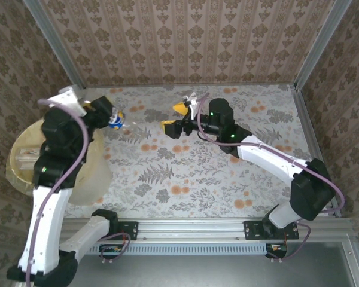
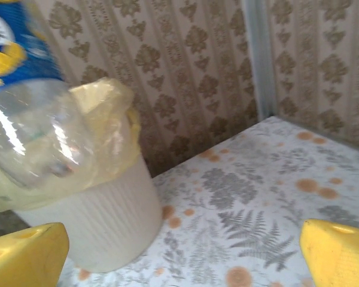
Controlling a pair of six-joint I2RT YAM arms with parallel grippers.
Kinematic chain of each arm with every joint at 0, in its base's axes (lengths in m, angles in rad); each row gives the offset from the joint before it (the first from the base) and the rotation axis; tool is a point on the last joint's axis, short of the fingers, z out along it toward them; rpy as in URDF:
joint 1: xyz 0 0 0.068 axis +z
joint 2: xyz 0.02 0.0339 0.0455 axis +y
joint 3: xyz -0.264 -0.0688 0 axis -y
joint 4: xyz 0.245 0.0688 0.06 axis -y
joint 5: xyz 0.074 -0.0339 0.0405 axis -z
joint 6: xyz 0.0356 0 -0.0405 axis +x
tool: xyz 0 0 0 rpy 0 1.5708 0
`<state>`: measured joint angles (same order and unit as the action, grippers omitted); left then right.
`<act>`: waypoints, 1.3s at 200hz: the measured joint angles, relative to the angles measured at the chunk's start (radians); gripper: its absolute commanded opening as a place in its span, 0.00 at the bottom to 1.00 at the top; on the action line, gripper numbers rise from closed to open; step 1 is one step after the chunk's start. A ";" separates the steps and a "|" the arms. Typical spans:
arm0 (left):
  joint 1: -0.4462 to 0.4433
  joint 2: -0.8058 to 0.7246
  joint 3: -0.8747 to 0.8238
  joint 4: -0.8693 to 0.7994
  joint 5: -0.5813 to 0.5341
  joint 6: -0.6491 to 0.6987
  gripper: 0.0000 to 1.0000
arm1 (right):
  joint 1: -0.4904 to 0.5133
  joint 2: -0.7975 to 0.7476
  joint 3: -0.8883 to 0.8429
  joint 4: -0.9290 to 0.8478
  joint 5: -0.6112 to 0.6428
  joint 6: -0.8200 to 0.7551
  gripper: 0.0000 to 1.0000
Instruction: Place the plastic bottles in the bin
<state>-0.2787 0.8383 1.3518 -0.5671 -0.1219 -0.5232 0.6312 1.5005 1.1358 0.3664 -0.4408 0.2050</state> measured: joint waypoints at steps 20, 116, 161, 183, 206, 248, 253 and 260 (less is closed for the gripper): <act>0.005 -0.087 0.017 -0.060 -0.133 0.011 0.52 | -0.016 -0.017 -0.042 0.000 0.039 -0.021 1.00; -0.124 -0.387 0.062 -0.290 -0.806 0.051 0.52 | -0.032 -0.030 -0.188 0.028 0.071 -0.027 1.00; -0.597 -0.552 -0.071 -0.287 -1.120 0.065 0.45 | -0.032 -0.044 -0.195 0.048 0.069 -0.027 1.00; -0.826 -0.623 -0.151 -0.219 -1.278 0.119 0.45 | -0.032 -0.046 -0.195 0.049 0.068 -0.023 1.00; -0.925 -0.577 -0.095 -0.434 -1.352 -0.095 0.45 | -0.032 -0.047 -0.195 0.050 0.068 -0.015 1.00; -0.862 -0.582 -0.206 -0.388 -1.408 -0.121 0.54 | -0.032 -0.046 -0.193 0.049 0.063 0.007 1.00; -0.856 -0.588 -0.228 -0.371 -1.411 -0.113 0.59 | -0.032 -0.046 -0.192 0.050 0.062 0.008 1.00; -0.852 -0.603 -0.265 -0.333 -1.413 -0.091 0.71 | -0.032 -0.046 -0.190 0.050 0.060 0.008 1.00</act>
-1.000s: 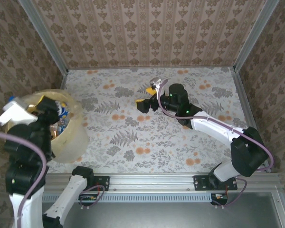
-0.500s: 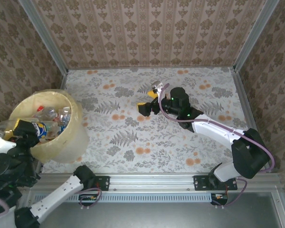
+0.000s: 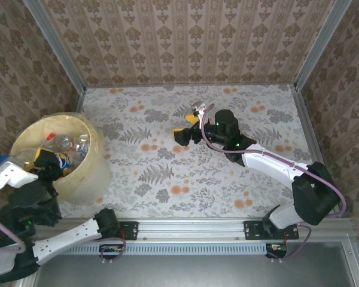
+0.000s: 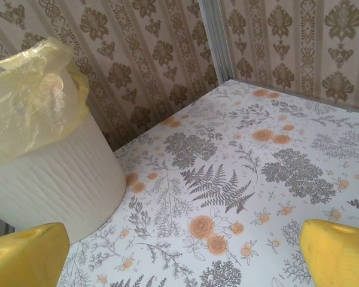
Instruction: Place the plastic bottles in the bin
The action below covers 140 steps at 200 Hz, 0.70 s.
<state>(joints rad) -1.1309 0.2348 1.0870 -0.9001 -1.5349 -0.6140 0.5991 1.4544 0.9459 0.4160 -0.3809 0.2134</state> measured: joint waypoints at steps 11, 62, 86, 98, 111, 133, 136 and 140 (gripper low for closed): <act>0.001 -0.025 -0.050 0.062 -0.009 0.023 0.80 | 0.000 0.000 0.003 0.000 -0.002 0.002 1.00; 0.007 0.010 -0.016 0.171 -0.019 0.113 1.00 | 0.000 0.000 0.003 0.000 -0.015 0.002 1.00; 0.050 0.161 0.091 0.190 -0.019 0.160 1.00 | 0.000 0.000 0.003 0.000 -0.015 0.002 1.00; 0.105 0.247 0.133 0.205 -0.020 0.198 1.00 | 0.000 0.000 0.003 0.000 -0.015 0.002 1.00; 0.157 0.320 0.150 0.227 -0.021 0.241 1.00 | 0.000 0.000 0.003 0.000 -0.015 0.002 1.00; 0.230 0.414 0.147 0.265 -0.018 0.310 1.00 | 0.000 0.000 0.003 0.000 -0.015 0.001 1.00; 0.241 0.421 0.145 0.268 -0.017 0.317 1.00 | 0.000 0.000 0.003 0.000 -0.015 0.001 1.00; 0.254 0.430 0.142 0.271 -0.014 0.326 1.00 | 0.000 0.000 0.003 0.000 -0.015 0.001 1.00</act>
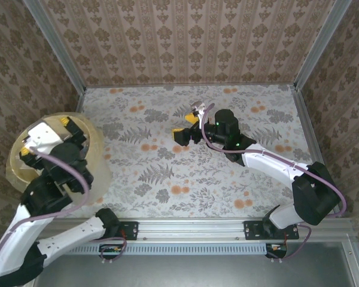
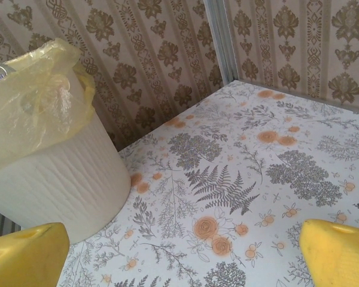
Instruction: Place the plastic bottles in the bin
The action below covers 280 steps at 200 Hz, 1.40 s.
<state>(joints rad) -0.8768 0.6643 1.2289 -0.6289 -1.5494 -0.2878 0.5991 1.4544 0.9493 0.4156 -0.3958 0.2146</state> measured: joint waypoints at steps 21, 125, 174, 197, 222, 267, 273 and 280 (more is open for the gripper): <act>0.067 0.023 -0.003 -0.005 0.033 0.018 1.00 | 0.000 0.000 0.000 0.000 0.000 -0.002 1.00; 0.851 0.249 0.053 -0.315 0.921 -0.239 0.88 | 0.001 -0.010 -0.001 -0.008 0.008 -0.007 1.00; 0.931 0.173 0.087 -0.348 0.948 -0.215 0.77 | 0.001 0.020 0.048 -0.059 0.004 -0.011 1.00; 0.949 0.189 0.104 -0.357 0.967 -0.166 0.72 | 0.001 0.035 0.071 -0.066 0.003 -0.011 1.00; 0.951 0.246 0.121 -0.375 1.028 -0.090 0.72 | 0.001 0.040 0.073 -0.072 0.003 -0.010 1.00; 0.951 0.408 0.164 -0.433 1.085 -0.003 0.79 | 0.001 0.041 0.074 -0.089 0.003 -0.006 1.00; 0.951 0.423 0.166 -0.441 1.088 0.001 0.81 | 0.001 0.041 0.077 -0.094 0.003 -0.006 1.00; 0.951 0.437 0.168 -0.452 1.096 0.002 0.83 | 0.001 0.041 0.080 -0.099 0.003 -0.005 1.00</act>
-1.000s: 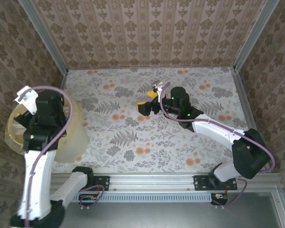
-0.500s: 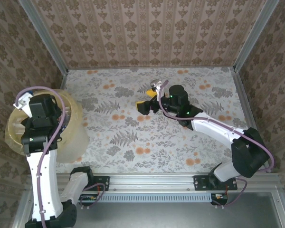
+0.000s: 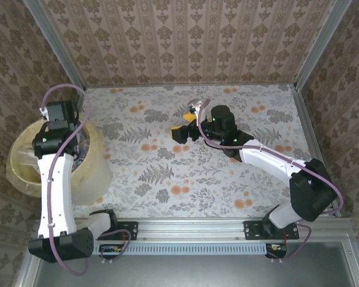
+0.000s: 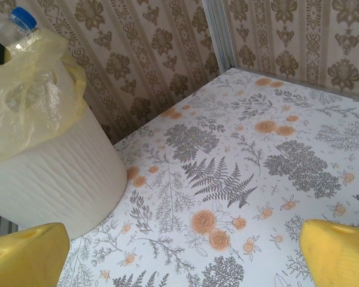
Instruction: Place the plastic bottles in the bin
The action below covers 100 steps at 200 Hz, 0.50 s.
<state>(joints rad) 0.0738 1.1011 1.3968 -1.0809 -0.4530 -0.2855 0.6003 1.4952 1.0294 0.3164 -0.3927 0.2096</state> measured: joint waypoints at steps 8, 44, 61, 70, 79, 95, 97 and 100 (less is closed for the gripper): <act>0.000 0.007 0.003 -0.016 0.006 -0.001 0.87 | 0.001 0.000 0.003 -0.004 0.000 0.002 1.00; 0.001 -0.011 0.123 -0.066 0.006 0.002 0.99 | 0.002 0.000 0.010 -0.011 0.000 0.002 1.00; 0.001 -0.033 0.208 -0.072 0.003 0.000 1.00 | 0.005 0.002 0.018 -0.018 0.000 0.002 1.00; 0.001 -0.045 0.240 -0.071 0.006 -0.001 0.97 | 0.006 0.006 0.028 -0.023 0.000 0.002 1.00; 0.001 -0.053 0.260 -0.068 0.023 -0.005 0.92 | 0.006 0.010 0.039 -0.031 0.000 0.002 1.00; 0.001 -0.064 0.266 -0.064 0.066 -0.008 0.84 | 0.010 0.016 0.055 -0.039 0.000 0.002 1.00; 0.001 -0.063 0.265 -0.064 0.068 -0.010 0.83 | 0.010 0.016 0.056 -0.039 0.000 0.002 1.00; 0.001 -0.063 0.262 -0.061 0.075 -0.012 0.81 | 0.011 0.017 0.059 -0.040 0.000 0.002 1.00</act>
<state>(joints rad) 0.0746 1.0386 1.6588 -1.1423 -0.3782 -0.2974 0.6117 1.5124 1.0885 0.2764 -0.3923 0.2119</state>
